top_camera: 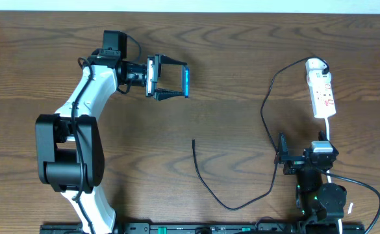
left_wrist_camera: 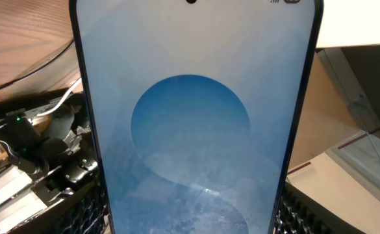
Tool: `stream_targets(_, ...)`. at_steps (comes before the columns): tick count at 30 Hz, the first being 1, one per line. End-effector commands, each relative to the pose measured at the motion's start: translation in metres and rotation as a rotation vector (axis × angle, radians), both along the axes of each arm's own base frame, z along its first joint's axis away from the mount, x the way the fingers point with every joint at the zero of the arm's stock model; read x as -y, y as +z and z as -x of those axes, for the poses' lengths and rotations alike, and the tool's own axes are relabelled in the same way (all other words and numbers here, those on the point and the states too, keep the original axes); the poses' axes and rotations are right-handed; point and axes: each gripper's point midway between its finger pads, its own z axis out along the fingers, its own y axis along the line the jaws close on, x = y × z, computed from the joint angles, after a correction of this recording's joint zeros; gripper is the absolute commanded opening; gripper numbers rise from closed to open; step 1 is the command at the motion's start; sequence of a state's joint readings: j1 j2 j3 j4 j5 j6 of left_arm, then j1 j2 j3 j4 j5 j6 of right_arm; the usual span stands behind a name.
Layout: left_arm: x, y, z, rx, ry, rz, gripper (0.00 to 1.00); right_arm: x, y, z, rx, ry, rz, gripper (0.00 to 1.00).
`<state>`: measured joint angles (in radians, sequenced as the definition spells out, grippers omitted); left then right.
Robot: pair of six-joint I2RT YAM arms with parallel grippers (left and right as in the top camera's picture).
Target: Plug charger to phone and switch on socket
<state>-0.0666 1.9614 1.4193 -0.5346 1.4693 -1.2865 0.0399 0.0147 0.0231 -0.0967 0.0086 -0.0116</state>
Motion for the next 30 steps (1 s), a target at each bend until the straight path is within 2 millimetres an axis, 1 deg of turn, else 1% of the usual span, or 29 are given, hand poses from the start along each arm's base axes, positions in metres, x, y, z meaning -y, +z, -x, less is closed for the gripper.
stream_targets(1, -0.0012, 0.0249, 0.0066, 0.033, -0.02, 0.06, 0.07, 0.0004, -0.0016, 0.0001, 0.001, -0.003, 0.012, 0.99)
stream_targets(6, -0.0012, 0.0247, 0.0065, 0.033, -0.02, 0.059, 0.08, 0.0004, -0.0016, 0.0001, 0.001, -0.003, 0.012, 0.99)
stream_targets(9, -0.0016, 0.0208, 0.0046, 0.034, -0.009, 0.036, 0.08, 0.0004, -0.0016, 0.0001, 0.001, -0.003, 0.012, 0.99)
stream_targets(30, -0.0011, 0.0209, 0.0049, 0.035, -0.011, 0.036, 0.07, 0.0004, -0.0016, 0.0001, 0.001, -0.003, 0.012, 0.99)
